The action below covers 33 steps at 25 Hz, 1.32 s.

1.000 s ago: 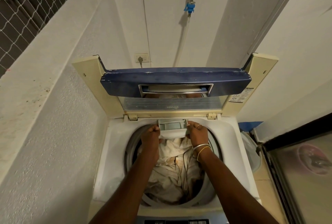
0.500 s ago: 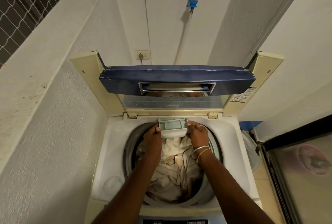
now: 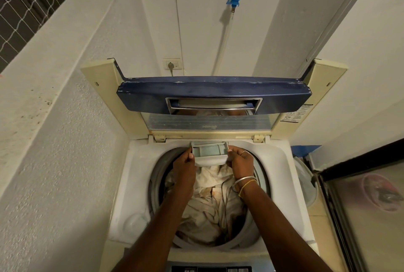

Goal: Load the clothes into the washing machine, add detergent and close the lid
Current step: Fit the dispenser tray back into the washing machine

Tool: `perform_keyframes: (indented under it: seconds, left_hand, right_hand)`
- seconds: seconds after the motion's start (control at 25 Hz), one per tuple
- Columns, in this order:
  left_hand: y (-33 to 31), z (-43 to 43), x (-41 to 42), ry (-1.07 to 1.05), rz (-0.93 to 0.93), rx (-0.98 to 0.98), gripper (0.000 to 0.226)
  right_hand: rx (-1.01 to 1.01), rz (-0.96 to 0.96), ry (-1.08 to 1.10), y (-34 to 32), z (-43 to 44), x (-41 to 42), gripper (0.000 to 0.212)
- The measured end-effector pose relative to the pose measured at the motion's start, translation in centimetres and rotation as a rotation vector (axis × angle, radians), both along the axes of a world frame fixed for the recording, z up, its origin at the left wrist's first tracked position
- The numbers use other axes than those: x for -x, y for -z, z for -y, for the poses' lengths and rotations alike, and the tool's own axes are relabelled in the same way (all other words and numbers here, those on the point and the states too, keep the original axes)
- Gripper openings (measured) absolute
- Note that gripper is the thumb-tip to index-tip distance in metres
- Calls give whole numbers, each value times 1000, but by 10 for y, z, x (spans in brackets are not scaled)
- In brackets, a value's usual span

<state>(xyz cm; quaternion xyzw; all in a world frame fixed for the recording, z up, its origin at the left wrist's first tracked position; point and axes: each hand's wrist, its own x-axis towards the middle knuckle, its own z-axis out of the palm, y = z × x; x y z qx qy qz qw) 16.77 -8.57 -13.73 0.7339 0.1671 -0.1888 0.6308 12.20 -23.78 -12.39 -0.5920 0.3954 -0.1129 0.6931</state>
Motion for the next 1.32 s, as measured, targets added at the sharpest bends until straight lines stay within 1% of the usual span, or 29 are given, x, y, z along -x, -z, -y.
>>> perform_keyframes:
  seconds: [0.24, 0.4, 0.56, 0.8, 0.96, 1.2, 1.32]
  left_hand:
    - [2, -6, -14, 92, 8, -1, 35]
    - [4, -3, -22, 141, 17, -84, 38]
    - [9, -4, -27, 154, -42, -76, 38]
    - [9, -7, -35, 247, -8, -187, 40]
    - [-2, -4, -37, 223, -17, -224, 39]
    - [-18, 4, -13, 79, 39, -83, 38]
    - [-22, 5, -11, 72, 31, -70, 38]
  right_hand:
    - [48, 0, -16, -4, -1, -1, 27]
    - [56, -25, -23, -4, -1, -1, 20]
    - [87, -47, -44, -1, 1, -2, 17]
    - [129, -52, -74, 2, 2, -1, 22]
    - [139, -77, -71, 2, 1, -2, 22]
    - [113, -41, -77, 2, 2, -1, 26]
    - [115, -27, -85, 5, 3, 0, 26]
